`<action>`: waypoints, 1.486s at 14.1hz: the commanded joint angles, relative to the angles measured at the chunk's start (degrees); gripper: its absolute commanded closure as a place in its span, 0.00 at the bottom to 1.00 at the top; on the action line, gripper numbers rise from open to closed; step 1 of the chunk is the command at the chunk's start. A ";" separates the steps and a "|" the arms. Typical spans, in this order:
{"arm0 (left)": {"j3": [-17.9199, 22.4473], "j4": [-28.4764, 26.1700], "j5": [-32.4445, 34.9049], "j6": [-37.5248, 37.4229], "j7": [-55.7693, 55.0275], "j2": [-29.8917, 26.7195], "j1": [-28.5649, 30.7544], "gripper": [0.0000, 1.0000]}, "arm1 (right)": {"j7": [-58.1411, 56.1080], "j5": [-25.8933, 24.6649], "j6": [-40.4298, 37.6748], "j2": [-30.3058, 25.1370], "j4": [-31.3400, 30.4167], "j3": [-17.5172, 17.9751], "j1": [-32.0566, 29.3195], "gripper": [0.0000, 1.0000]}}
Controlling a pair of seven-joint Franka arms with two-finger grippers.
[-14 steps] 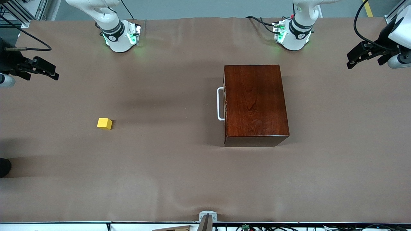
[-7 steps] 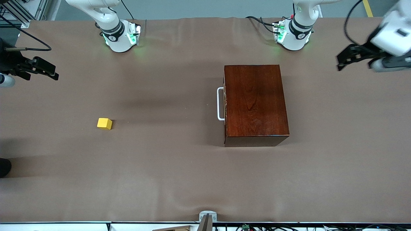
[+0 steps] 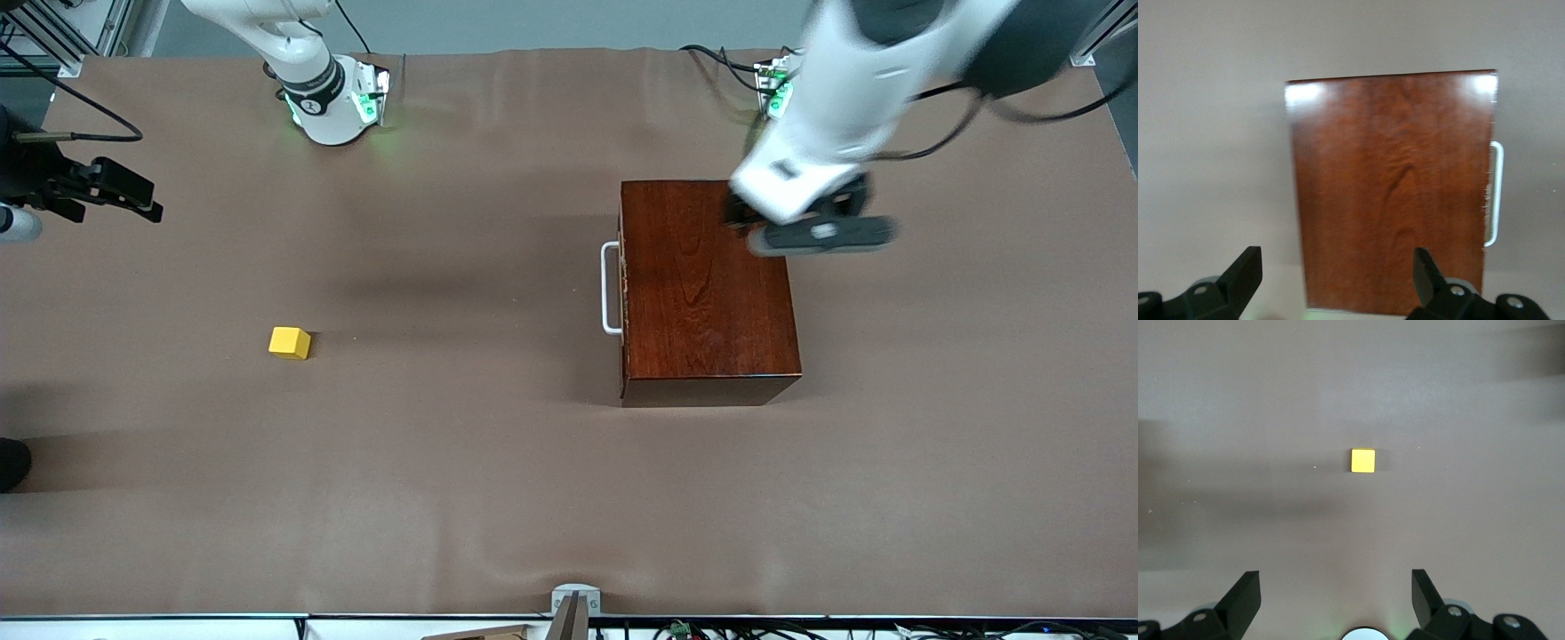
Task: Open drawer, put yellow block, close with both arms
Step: 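Reach the left gripper down to the white drawer handle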
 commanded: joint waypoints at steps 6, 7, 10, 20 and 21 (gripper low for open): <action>11.44 13.11 2.72 7.47 -15.68 19.31 -22.29 0.00 | 1.03 -0.72 0.01 -1.45 -1.19 0.16 -0.11 0.00; 15.04 16.26 2.63 8.70 -17.88 22.12 -26.69 0.00 | 1.03 -0.72 0.01 -1.45 -1.19 0.16 -0.11 0.00; 18.42 21.74 2.28 12.56 -19.75 28.65 -31.91 0.00 | 1.03 -0.72 -0.07 -1.45 -1.19 0.16 -0.11 0.00; 19.04 20.25 2.63 7.22 -24.85 35.24 -35.78 0.00 | 1.03 -0.72 -0.34 -1.37 -1.19 0.16 -0.20 0.00; 19.04 20.25 2.54 7.04 -25.02 35.51 -35.70 0.00 | 1.03 -0.72 -0.34 -1.37 -1.19 0.16 -0.20 0.00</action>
